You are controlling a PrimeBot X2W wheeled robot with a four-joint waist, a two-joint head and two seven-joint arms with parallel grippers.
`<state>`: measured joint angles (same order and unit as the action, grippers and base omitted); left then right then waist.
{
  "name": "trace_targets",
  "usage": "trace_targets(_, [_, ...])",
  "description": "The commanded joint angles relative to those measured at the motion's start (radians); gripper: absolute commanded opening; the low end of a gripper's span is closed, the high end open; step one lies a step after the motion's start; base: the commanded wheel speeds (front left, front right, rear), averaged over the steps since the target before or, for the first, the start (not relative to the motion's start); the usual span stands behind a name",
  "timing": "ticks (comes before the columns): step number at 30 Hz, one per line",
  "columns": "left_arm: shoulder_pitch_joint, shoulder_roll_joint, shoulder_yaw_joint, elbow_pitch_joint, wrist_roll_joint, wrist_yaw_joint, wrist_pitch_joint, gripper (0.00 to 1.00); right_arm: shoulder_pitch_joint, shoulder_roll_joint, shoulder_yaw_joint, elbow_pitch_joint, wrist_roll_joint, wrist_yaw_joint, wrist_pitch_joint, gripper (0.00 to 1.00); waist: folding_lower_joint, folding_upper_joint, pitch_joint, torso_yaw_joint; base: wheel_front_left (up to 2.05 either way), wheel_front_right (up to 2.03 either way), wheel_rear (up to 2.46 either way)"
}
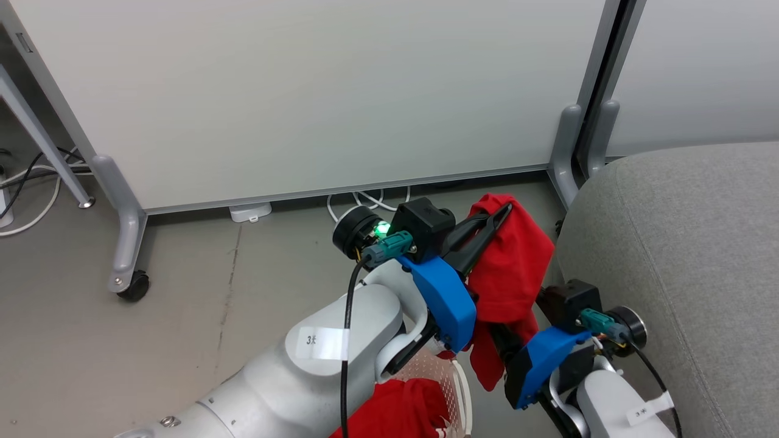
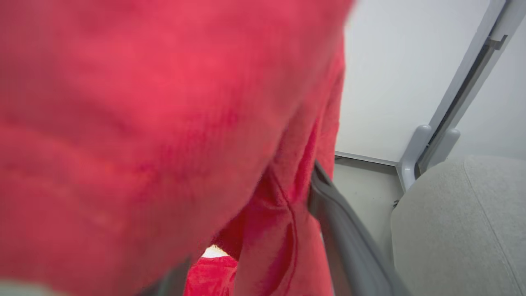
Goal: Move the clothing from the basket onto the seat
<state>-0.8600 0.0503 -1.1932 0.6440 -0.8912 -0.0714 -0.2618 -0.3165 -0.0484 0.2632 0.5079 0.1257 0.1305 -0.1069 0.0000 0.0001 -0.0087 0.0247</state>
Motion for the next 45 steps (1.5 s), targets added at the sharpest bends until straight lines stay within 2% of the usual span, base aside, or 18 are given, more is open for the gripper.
trace_targets(1, [-0.006,0.0,-0.005,-0.006,-0.007,-0.001,-0.005,0.0,-0.03,-0.004,0.013,0.022,0.007,0.0,-0.007,1.0,0.0,-0.0001,-0.002,0.002,0.0,0.0,0.0])
trace_targets(6, [-0.001,0.0,-0.023,-0.02,-0.017,0.003,-0.005,0.0,-0.099,-0.004,0.071,0.114,0.039,0.0,-0.035,1.0,0.0,-0.0001,-0.009,0.006,0.0,0.0,0.0])
trace_targets(7, [0.0,0.0,-0.026,-0.021,-0.02,0.003,-0.005,0.0,-0.106,-0.004,0.082,0.129,0.049,0.0,-0.04,0.93,0.0,-0.0001,-0.01,0.007,0.0,0.0,0.0])
trace_targets(9, [0.003,0.0,-0.029,-0.021,-0.023,0.003,-0.005,0.0,-0.121,-0.004,0.101,0.153,0.071,0.0,-0.051,0.02,0.0,-0.0001,-0.013,0.007,0.0,0.0,0.0])
trace_targets(10, [0.004,0.0,-0.03,-0.02,-0.024,0.004,-0.005,0.0,-0.127,-0.004,0.108,0.164,0.077,0.0,-0.058,0.0,0.0,-0.0001,-0.015,0.006,0.0,0.0,0.0])
trace_targets(17, [0.013,0.0,-0.025,-0.003,-0.032,0.01,-0.005,0.0,-0.14,-0.004,0.132,0.211,0.114,0.0,-0.094,0.0,0.0,-0.0001,-0.023,-0.008,0.0,0.0,0.0])
trace_targets(38, [0.021,0.0,-0.002,0.027,-0.025,0.003,-0.005,0.0,-0.164,-0.004,0.153,0.241,0.148,0.0,-0.124,0.0,0.0,-0.0001,-0.027,-0.025,0.0,0.0,0.0])
trace_targets(39, [0.021,0.0,-0.001,0.028,-0.024,0.003,-0.005,0.05,-0.164,-0.004,0.152,0.24,0.147,0.0,-0.125,0.0,0.0,-0.0001,-0.027,-0.025,0.0,0.0,0.0])
trace_targets(40, [0.021,0.0,-0.001,0.029,-0.024,0.003,-0.005,0.21,-0.166,-0.004,0.151,0.242,0.147,0.0,-0.126,0.0,0.0,-0.0001,-0.026,-0.025,0.0,0.0,0.0])
trace_targets(41, [0.022,0.0,0.0,0.031,-0.023,0.005,-0.005,0.46,-0.166,-0.004,0.151,0.242,0.148,0.0,-0.127,0.0,0.0,-0.0001,-0.026,-0.026,0.0,0.0,0.0])
trace_targets(42, [0.023,0.0,0.001,0.033,-0.021,0.006,-0.005,1.0,-0.166,-0.004,0.151,0.243,0.148,0.0,-0.128,0.0,0.0,-0.0001,-0.026,-0.026,0.0,0.0,0.0])
trace_targets(45, [0.024,0.0,0.003,0.038,-0.018,0.009,-0.005,1.0,-0.165,-0.004,0.149,0.244,0.149,0.0,-0.13,0.0,0.0,-0.0001,-0.024,-0.027,0.0,0.0,0.0])
